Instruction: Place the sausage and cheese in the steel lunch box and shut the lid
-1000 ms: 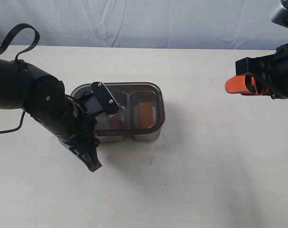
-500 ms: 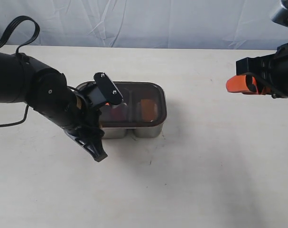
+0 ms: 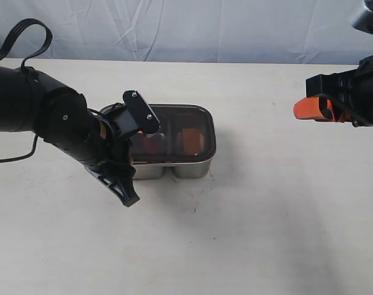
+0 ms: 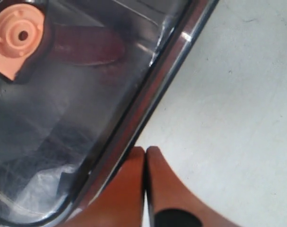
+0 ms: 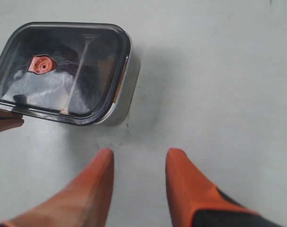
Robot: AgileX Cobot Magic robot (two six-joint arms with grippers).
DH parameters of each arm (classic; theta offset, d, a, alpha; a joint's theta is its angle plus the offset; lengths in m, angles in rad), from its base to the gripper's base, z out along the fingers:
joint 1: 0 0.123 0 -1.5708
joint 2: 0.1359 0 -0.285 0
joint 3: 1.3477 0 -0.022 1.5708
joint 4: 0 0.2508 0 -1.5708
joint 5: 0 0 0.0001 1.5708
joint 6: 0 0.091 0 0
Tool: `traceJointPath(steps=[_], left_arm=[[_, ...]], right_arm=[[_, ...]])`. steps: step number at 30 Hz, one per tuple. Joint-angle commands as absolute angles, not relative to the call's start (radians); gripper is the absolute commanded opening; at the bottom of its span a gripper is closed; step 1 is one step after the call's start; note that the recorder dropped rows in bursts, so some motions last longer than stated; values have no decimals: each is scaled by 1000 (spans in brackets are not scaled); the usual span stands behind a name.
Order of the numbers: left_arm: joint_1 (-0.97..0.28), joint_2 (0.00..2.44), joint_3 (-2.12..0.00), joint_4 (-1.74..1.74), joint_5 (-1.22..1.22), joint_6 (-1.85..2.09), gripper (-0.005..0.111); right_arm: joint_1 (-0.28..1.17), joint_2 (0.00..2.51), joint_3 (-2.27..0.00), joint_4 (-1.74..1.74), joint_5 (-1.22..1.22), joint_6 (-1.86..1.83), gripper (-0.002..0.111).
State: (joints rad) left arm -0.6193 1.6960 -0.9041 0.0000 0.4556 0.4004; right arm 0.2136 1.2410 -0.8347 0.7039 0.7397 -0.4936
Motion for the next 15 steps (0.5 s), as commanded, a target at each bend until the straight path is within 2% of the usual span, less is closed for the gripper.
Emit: traceJointPath(steps=[1,15], left_arm=[[-620,1699,-910,0,474,396,0],[-620,1662,-910,-12,608,361,0]], right_arm=[[210,1243,-834,700,732,-497,37],[210,1243,-834,680,740,-497,37]])
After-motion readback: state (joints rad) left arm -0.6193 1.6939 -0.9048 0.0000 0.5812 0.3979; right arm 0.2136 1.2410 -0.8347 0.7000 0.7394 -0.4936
